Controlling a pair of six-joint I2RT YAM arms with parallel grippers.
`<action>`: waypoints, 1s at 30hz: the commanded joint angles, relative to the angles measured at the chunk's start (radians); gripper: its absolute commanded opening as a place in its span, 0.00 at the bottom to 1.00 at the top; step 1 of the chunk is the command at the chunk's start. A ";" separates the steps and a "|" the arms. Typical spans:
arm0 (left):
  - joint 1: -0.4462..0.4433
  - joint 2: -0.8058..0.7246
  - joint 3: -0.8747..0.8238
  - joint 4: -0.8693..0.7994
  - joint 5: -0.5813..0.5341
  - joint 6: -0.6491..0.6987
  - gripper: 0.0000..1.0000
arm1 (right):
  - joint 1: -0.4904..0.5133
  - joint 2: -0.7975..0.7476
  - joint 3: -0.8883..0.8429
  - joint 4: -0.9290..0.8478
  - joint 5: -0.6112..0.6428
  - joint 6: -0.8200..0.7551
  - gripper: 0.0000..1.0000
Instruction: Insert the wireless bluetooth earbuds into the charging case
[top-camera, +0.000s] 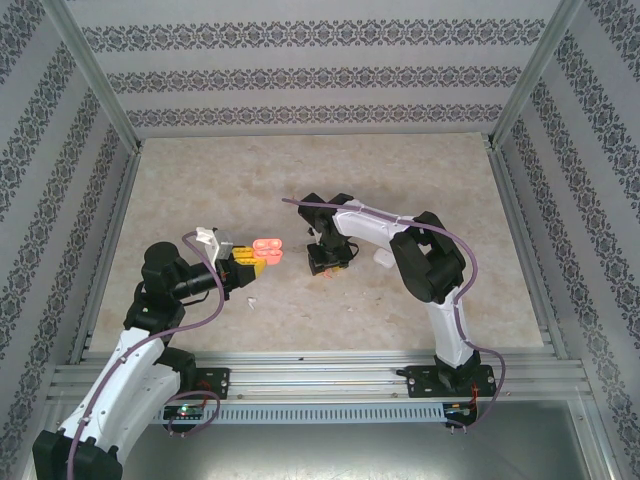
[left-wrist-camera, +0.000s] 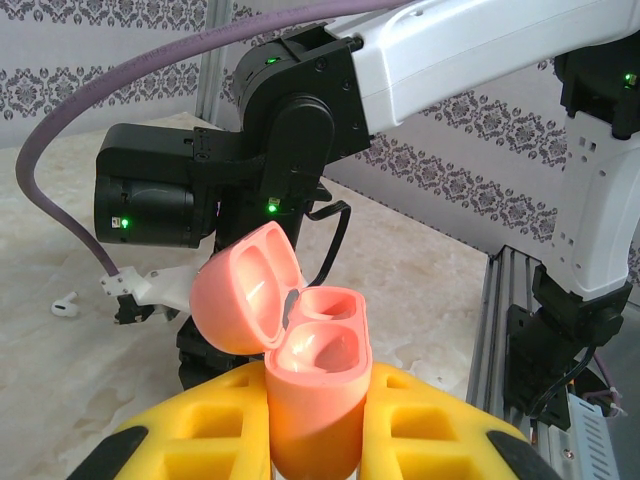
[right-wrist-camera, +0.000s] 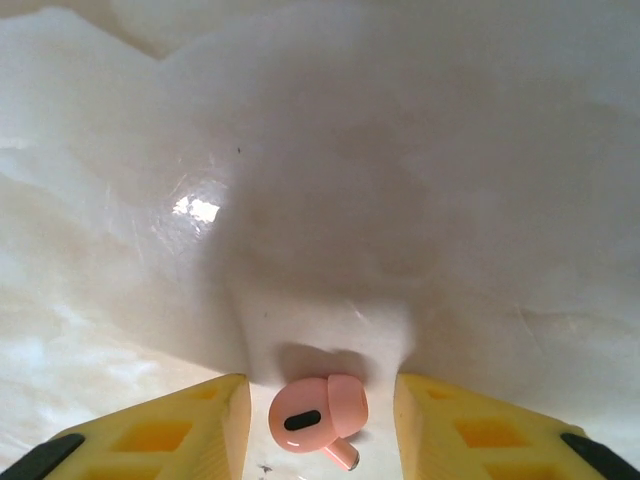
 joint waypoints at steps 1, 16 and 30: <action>-0.010 -0.011 -0.011 0.029 0.008 0.016 0.00 | 0.019 0.021 0.011 -0.029 0.024 -0.016 0.40; -0.010 0.006 -0.044 0.125 0.019 -0.043 0.00 | -0.031 -0.079 -0.115 0.127 -0.110 0.098 0.28; -0.052 0.132 -0.029 0.339 -0.033 -0.053 0.00 | -0.071 -0.392 -0.273 0.322 -0.088 0.264 0.25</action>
